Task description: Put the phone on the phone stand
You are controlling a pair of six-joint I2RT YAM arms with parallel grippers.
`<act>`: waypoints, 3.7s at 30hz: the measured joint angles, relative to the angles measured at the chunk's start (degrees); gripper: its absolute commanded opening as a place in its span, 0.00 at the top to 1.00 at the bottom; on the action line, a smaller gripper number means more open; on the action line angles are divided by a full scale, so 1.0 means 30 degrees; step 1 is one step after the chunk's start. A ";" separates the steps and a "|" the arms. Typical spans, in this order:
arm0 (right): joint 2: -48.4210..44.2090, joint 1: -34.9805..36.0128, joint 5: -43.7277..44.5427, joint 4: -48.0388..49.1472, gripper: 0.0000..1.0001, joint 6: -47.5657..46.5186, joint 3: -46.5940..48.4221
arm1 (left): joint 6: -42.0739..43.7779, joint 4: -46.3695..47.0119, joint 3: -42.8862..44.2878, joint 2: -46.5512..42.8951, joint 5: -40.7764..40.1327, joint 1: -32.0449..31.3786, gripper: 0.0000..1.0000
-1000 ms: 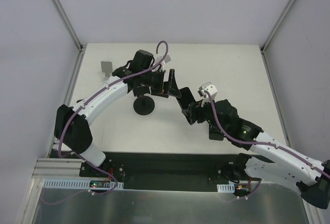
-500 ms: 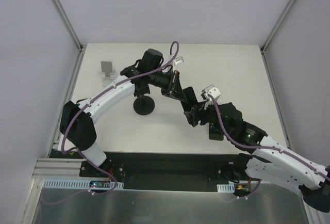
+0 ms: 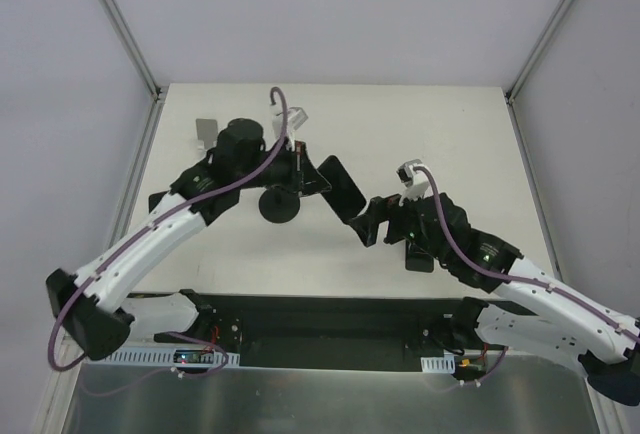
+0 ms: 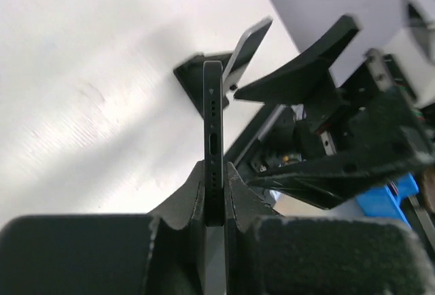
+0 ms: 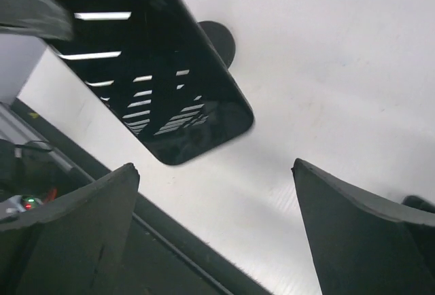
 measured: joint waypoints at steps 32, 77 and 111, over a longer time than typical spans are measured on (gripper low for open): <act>-0.3366 0.0321 -0.6135 1.5628 0.88 0.6783 -0.5821 | -0.7096 1.4673 -1.0244 -0.9872 0.1239 0.0044 1.00; -1.0433 0.0393 0.0124 0.1690 0.99 0.1566 -0.3767 | 0.4350 -0.3723 -0.2375 -0.0940 -0.5836 0.6754 0.75; -1.1096 0.0393 0.1151 -0.0066 0.99 0.0933 -0.3759 | -0.3155 -0.2565 -0.2565 -0.0525 -1.0367 -0.4342 1.00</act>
